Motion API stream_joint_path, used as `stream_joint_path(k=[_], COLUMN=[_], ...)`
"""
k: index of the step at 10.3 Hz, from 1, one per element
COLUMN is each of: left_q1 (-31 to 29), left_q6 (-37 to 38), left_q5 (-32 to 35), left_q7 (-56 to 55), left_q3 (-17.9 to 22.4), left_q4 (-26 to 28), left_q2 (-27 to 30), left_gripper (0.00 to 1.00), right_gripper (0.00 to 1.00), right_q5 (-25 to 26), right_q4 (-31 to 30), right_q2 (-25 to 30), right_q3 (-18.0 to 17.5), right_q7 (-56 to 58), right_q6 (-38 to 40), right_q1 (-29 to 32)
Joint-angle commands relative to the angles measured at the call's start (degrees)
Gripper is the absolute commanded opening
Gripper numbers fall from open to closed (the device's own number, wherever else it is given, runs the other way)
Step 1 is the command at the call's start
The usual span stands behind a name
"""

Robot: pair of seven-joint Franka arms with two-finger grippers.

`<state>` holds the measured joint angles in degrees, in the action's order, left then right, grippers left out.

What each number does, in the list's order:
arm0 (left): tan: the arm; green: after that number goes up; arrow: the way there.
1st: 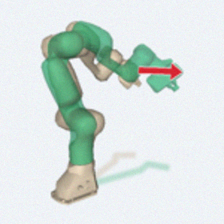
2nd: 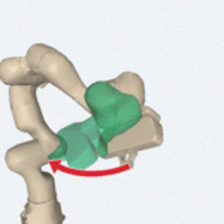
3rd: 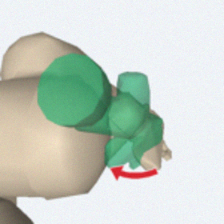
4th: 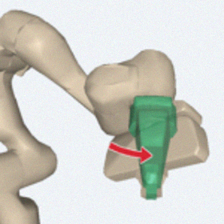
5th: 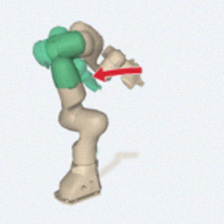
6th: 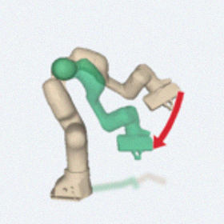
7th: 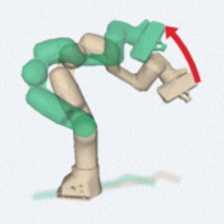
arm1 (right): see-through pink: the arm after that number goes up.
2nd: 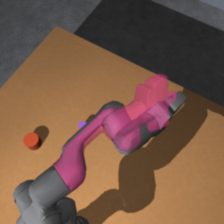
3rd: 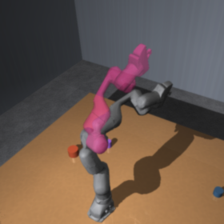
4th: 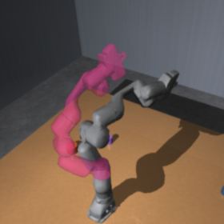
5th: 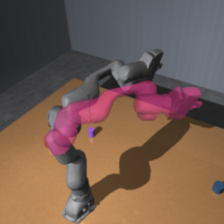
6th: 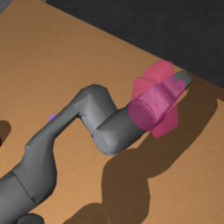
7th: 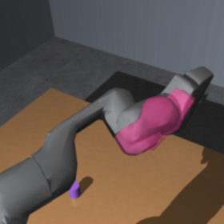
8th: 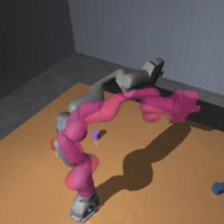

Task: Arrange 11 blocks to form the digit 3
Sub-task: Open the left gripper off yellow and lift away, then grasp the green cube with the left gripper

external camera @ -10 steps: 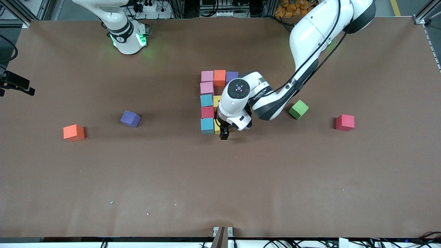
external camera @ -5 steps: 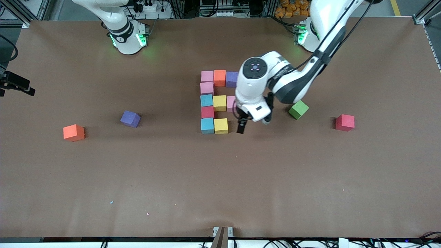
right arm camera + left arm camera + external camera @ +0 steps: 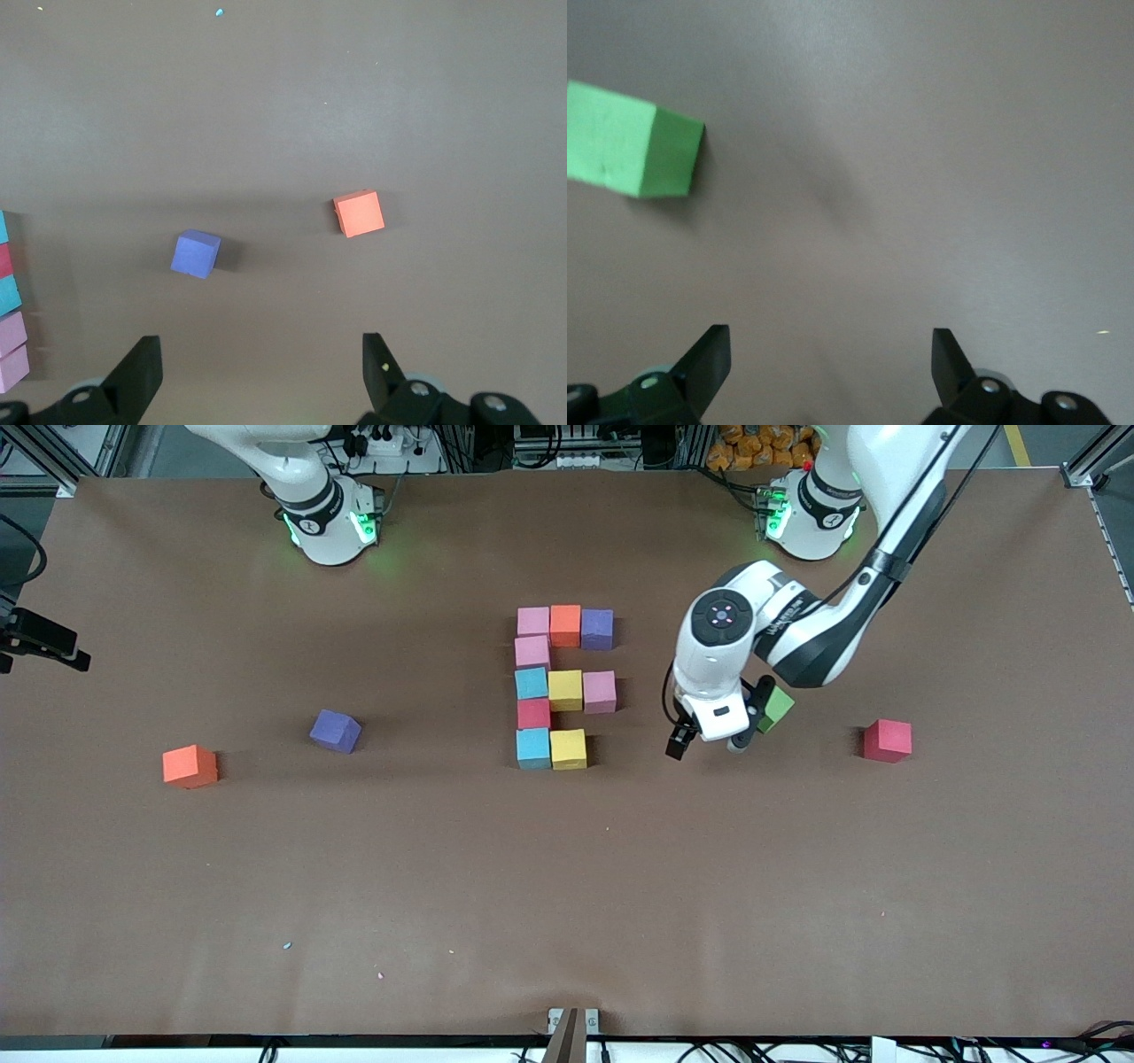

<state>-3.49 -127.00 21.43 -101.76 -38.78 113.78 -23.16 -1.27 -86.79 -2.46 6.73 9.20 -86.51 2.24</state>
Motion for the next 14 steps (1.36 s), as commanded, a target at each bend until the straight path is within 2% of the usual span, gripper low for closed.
stream_joint_path(k=[1,5,8,10,14], left_q1=[-8.9,-23.1,-24.4,-27.9,-30.1], left_q6=[4.6,5.0,1.2,-5.1,-6.5], left_q5=[-0.9,-0.8,-0.5,-0.2,-0.2], left_q7=[12.0,25.5,27.1,27.5,27.9], left_q3=[-5.7,-11.9,-12.1,-12.1,-12.0], left_q4=[5.5,11.8,14.4,18.6,19.9], left_q2=[4.3,6.7,6.0,6.0,4.5], left_gripper=[1.0,1.0,1.0,1.0,1.0], right_gripper=[1.0,1.0,1.0,1.0,1.0], right_q5=[0.7,0.7,0.6,0.6,0.6], right_q4=[-0.1,-0.1,-0.1,-0.1,-0.1], right_q2=[0.1,0.1,0.1,0.1,0.1], right_q3=[0.0,0.0,0.0,0.0,0.0], right_q7=[-0.1,-0.1,-0.1,-0.1,-0.1], right_q6=[-0.1,-0.1,-0.1,-0.1,-0.1], right_q1=[-0.1,-0.1,-0.1,-0.1,-0.1])
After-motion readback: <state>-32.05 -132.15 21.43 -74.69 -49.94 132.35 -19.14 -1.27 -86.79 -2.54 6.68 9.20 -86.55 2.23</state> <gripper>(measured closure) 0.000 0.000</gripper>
